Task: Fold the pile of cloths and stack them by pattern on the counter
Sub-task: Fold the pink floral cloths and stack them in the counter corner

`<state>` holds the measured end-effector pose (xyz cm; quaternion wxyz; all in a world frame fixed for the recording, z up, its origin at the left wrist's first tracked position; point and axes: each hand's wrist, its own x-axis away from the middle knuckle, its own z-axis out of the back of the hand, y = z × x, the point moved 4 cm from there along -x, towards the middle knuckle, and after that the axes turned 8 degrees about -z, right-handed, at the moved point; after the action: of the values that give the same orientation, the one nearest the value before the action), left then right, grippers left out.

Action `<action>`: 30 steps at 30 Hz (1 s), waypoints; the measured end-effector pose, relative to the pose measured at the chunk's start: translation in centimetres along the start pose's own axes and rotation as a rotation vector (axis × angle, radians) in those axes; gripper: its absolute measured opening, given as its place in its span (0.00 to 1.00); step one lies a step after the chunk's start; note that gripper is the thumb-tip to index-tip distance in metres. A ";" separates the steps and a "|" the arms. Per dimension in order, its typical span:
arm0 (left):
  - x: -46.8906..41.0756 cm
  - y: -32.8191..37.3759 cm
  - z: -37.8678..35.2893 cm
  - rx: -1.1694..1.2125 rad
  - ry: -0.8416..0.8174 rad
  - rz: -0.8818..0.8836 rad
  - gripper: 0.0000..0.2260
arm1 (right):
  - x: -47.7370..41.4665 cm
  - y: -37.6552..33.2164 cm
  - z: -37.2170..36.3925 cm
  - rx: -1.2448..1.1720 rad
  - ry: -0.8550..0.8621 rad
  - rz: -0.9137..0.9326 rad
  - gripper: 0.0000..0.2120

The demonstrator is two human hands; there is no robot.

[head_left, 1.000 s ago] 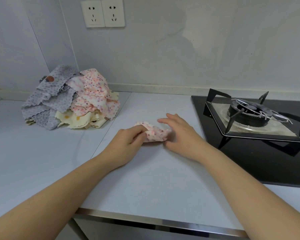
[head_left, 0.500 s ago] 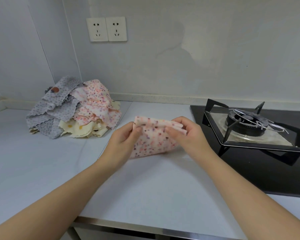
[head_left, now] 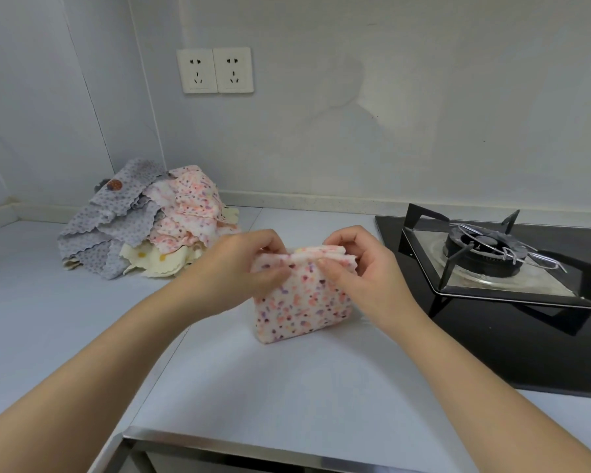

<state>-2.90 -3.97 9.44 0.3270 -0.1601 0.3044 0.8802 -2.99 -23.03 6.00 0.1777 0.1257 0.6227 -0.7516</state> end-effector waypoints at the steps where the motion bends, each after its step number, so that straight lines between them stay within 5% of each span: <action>1: 0.0 0.0 0.2 -0.027 -0.004 0.001 0.03 | 0.1 -0.2 0.0 0.026 -0.013 0.013 0.11; 6: -0.1 0.1 1.0 -0.021 -0.015 -0.060 0.02 | 0.3 -1.6 -0.3 0.328 -0.145 0.198 0.11; 13: 0.0 1.3 1.6 -0.056 -0.050 -0.213 0.04 | 0.4 -1.6 -0.3 0.359 -0.225 0.167 0.06; 30: 0.1 -0.1 3.1 0.025 0.029 -0.070 0.05 | 0.0 -1.1 0.7 -0.062 0.008 -0.037 0.07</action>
<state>-3.20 -1.92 11.70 0.3550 -0.1793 0.3145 0.8620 -3.45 -23.58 7.08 0.1651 0.1120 0.6485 -0.7346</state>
